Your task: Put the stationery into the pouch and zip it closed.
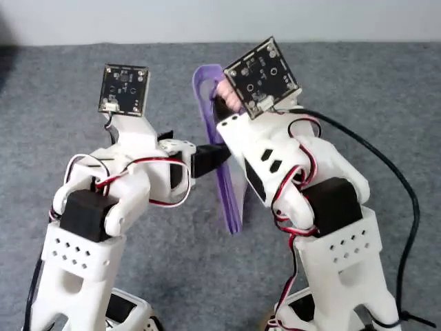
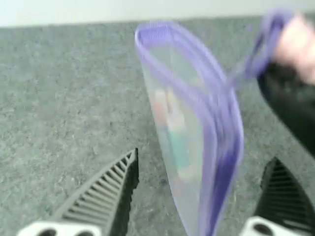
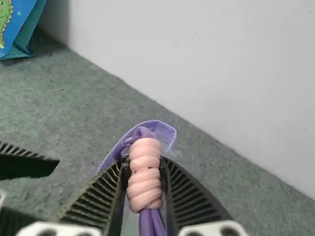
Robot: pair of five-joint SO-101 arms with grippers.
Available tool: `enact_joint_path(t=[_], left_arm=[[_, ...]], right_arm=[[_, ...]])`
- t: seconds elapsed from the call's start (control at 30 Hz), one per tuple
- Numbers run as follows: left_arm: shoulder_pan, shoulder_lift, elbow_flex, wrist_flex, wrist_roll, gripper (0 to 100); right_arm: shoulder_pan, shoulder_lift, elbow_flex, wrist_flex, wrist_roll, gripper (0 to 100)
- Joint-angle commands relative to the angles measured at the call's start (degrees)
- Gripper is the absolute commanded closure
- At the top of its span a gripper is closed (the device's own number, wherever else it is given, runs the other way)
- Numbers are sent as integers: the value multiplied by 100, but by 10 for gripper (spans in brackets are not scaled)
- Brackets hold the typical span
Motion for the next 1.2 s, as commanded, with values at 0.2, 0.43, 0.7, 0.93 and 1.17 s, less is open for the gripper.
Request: enact_joint_path(t=[0.2, 0.43, 0.7, 0.93, 1.17], left_arm=[[-9, 9, 136, -738, 88, 690], [0, 9, 426, -765, -70, 703], [0, -35, 875, -1301, -79, 739], [-9, -35, 875, -1284, -88, 739], [-9, -44, 866, -1275, -422, 766]], right_arm=[[48, -330, -404, 207, 18, 991], [-13, -338, -404, 224, 18, 991], [-365, -338, -413, 646, 26, 991], [-374, -338, -404, 690, 26, 991], [-338, -312, -387, 655, 35, 991]])
